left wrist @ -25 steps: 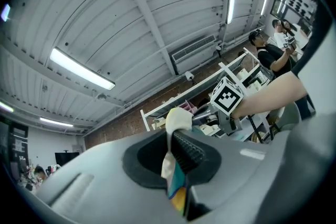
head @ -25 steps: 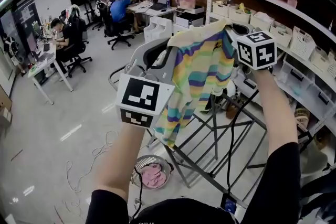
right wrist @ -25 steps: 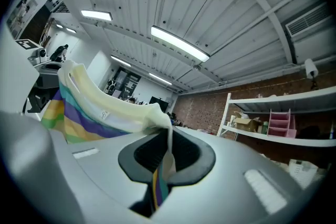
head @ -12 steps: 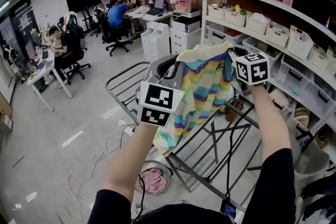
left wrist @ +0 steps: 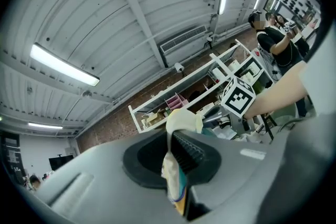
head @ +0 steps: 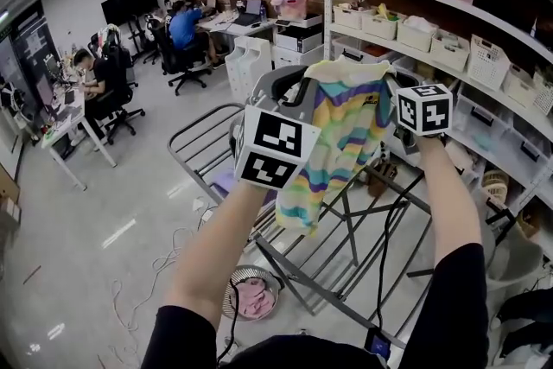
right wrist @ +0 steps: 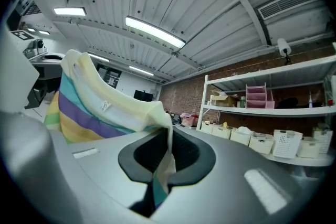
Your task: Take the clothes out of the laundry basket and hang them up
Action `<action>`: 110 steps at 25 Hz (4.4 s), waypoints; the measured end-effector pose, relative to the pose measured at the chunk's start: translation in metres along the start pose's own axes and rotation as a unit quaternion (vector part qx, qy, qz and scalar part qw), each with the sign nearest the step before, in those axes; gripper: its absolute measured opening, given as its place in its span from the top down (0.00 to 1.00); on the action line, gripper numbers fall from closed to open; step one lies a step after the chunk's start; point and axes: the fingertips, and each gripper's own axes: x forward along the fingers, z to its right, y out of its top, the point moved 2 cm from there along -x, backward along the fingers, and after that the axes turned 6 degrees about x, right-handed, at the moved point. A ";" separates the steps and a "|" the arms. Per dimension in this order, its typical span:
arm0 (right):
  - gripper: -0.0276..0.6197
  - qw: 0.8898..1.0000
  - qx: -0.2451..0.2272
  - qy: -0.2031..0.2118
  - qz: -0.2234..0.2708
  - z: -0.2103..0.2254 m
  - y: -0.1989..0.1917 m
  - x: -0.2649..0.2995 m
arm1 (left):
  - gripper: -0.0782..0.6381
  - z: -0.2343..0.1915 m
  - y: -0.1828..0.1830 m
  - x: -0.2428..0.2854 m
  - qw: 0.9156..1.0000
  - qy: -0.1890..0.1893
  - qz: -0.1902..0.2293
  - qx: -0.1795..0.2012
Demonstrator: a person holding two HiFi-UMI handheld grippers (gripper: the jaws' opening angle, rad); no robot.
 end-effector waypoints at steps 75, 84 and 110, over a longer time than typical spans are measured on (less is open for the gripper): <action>0.70 0.930 0.074 -0.072 -0.352 0.033 -0.382 -0.209 | 0.71 0.392 -0.223 -0.173 0.878 -0.364 -0.281 -0.134; 0.70 0.955 0.104 -0.086 -0.262 -0.021 -0.334 -0.201 | 0.71 0.343 -0.218 -0.177 0.908 -0.315 -0.229 -0.152; 0.90 0.982 0.172 -0.070 -0.037 -0.313 -0.215 -0.189 | 0.73 0.113 -0.258 -0.284 0.954 -0.188 -0.120 -0.202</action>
